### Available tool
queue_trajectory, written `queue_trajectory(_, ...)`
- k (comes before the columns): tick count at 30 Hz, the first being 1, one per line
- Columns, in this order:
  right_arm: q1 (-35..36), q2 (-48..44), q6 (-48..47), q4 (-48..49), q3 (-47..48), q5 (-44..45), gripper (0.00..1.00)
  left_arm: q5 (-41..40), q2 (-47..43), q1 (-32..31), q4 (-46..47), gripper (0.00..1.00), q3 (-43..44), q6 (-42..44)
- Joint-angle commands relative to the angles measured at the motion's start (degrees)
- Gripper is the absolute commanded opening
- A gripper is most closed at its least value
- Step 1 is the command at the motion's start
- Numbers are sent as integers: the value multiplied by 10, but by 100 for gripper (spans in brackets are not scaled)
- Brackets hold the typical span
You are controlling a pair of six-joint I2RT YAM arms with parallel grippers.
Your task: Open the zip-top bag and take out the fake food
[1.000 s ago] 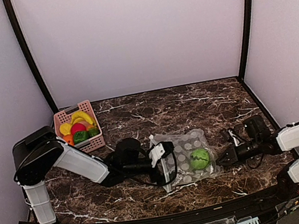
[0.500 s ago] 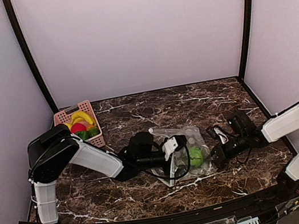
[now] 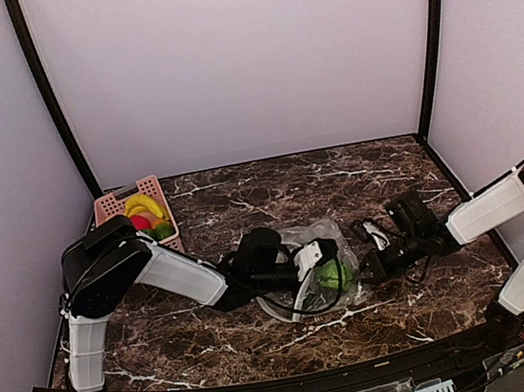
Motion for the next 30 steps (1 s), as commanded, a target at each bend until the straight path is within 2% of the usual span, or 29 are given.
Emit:
queue_trajectory(1,-4,-12,0,27,-12,9,0,-20,-42,7,-23,73,-37,-5)
queue_trajectory(5,-24,-32,18,49,-36,4,0,-40,-93,17,-8,68,-98,-11)
queue_trajectory(16,-65,-98,44,49,-75,38,0,-100,-250,48,-12,64,-224,-45)
queue_trajectory(24,-79,-126,51,40,-78,53,0,-140,-386,81,-79,64,-278,-52)
queue_trajectory(26,-80,-126,51,40,-78,52,0,-165,-416,87,-122,64,-281,-45)
queue_trajectory(30,-81,-126,51,40,-78,51,0,-204,-472,120,-151,65,-287,-56)
